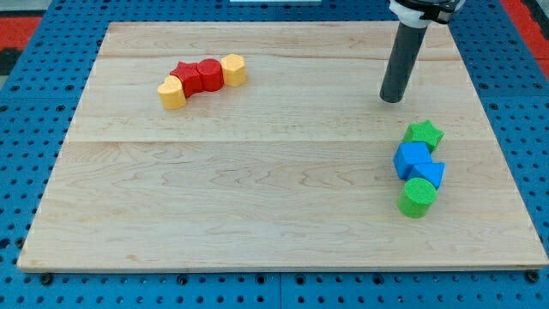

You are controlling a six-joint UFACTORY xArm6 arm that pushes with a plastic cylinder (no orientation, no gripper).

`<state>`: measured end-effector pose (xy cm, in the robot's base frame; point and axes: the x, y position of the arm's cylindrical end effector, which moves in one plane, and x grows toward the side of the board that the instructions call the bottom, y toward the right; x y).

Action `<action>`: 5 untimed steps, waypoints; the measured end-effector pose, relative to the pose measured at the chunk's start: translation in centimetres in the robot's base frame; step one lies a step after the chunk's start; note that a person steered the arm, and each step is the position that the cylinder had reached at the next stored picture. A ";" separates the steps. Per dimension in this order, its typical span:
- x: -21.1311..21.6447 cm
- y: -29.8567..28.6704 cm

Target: Slide the group of blocks down a bit

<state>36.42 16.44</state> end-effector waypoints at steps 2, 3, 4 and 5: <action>-1.8 -3.4; -3.1 -5.3; -4.3 -6.3; -4.5 -6.3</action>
<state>31.89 10.15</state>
